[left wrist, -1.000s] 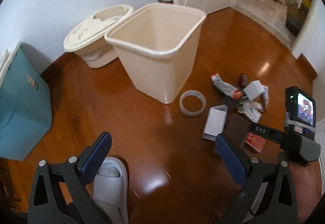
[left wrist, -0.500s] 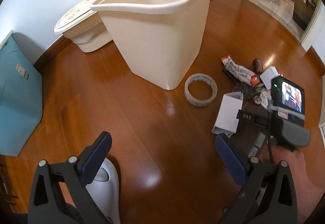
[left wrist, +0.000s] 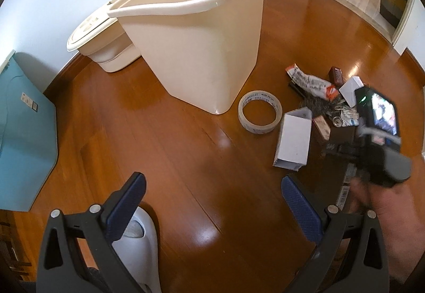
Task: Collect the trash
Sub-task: 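Reach the right tool into the pile and grasp the brown cardboard box, then grasp the small white carton with the left tool while the right tool lifts the brown box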
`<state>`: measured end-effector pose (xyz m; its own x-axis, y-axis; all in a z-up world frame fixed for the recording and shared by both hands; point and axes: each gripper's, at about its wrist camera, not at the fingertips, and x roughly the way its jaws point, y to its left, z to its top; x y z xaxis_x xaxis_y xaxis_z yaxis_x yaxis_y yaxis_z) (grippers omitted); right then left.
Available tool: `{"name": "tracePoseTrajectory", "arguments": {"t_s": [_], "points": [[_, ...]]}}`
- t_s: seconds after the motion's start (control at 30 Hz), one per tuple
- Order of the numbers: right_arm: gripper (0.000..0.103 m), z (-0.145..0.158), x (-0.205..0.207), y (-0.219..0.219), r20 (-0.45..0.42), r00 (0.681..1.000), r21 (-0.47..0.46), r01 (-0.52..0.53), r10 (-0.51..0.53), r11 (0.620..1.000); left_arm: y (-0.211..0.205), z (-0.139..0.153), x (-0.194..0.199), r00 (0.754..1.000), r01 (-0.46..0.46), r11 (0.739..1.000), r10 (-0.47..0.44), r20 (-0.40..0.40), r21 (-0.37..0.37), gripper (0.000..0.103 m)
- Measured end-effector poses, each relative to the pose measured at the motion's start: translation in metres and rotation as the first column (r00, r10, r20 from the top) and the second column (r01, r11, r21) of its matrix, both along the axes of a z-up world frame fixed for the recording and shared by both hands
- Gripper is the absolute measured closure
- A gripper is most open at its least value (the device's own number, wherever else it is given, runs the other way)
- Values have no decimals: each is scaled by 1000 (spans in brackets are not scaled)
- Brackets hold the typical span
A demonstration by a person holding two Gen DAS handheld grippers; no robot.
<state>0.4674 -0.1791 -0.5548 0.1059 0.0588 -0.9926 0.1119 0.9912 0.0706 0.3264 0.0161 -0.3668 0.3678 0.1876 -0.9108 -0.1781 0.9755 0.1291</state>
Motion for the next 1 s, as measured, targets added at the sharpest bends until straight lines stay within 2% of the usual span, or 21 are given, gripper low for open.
{"name": "tracePoseTrajectory", "arguments": {"t_s": [0.27,0.33,0.4,0.53,0.57,0.67,0.77,0.9,0.93,0.97,1.0], "points": [[69,58,8,-8,23,977,67,-214,213,974,-25,-9,7,996,87,994,-88,5,60,0],[68,76,12,-17,22,960,74,-279,278,958,-30,-17,14,994,109,993,-109,-8,51,0],[68,99,17,-30,29,949,105,-314,313,944,-38,-29,27,989,144,990,-144,-27,5,0],[68,124,30,-75,91,954,102,-294,285,951,-58,-63,59,972,217,975,-221,-83,-56,0],[68,135,32,-75,102,958,101,-278,268,955,-62,-72,66,967,228,971,-234,-98,-67,0],[68,124,38,-95,96,974,125,-217,206,968,-71,-94,83,955,250,963,-263,-135,-104,0],[67,118,39,-97,100,976,156,-206,192,966,-76,-117,93,952,228,956,-259,-165,-184,0],[67,110,42,-98,100,977,180,-201,186,963,-81,-147,105,947,190,960,-234,-220,-206,1],[67,107,42,-97,100,977,181,-202,186,963,-82,-155,107,944,180,961,-229,-237,-211,4],[67,106,41,-98,102,977,180,-201,185,963,-83,-164,109,939,170,960,-226,-258,-223,17],[67,105,41,-101,105,977,176,-199,183,964,-83,-168,110,936,165,956,-229,-268,-242,42]]}}
